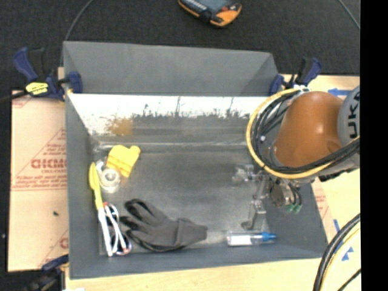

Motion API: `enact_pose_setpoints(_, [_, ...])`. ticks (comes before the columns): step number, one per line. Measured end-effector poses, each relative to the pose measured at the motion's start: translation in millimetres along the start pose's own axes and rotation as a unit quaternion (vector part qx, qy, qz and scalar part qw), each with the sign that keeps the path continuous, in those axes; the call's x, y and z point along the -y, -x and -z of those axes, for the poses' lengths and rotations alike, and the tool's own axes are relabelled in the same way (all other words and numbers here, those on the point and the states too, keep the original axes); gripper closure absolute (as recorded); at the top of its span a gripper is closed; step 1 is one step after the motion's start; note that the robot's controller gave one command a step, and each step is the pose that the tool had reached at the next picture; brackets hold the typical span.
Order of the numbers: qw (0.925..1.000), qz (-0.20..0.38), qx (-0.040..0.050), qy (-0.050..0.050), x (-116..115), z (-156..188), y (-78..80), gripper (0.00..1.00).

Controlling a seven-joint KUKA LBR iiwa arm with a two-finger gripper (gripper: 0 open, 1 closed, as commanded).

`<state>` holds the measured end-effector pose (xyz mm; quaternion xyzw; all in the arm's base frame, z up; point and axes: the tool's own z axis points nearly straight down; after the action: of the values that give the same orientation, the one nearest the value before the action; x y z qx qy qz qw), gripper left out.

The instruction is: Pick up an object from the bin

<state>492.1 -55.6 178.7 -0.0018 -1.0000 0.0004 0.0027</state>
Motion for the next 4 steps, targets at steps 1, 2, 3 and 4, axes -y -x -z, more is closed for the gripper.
enact_pose_setpoints(1, [1.0000, 0.002, 0.0041, -0.001, 0, 4, 1.8, 0.00])
enact_pose_setpoints(2, [0.9995, 0.032, 0.0025, 0.000, -77, -109, -5.2, 0.00])
enact_pose_setpoints(3, [0.9955, -0.094, 0.0075, 0.000, -73, -38, -6.7, 0.00])
enact_pose_setpoints(4, [0.9969, -0.079, 0.0017, 0.000, -78, -79, -12.9, 0.00])
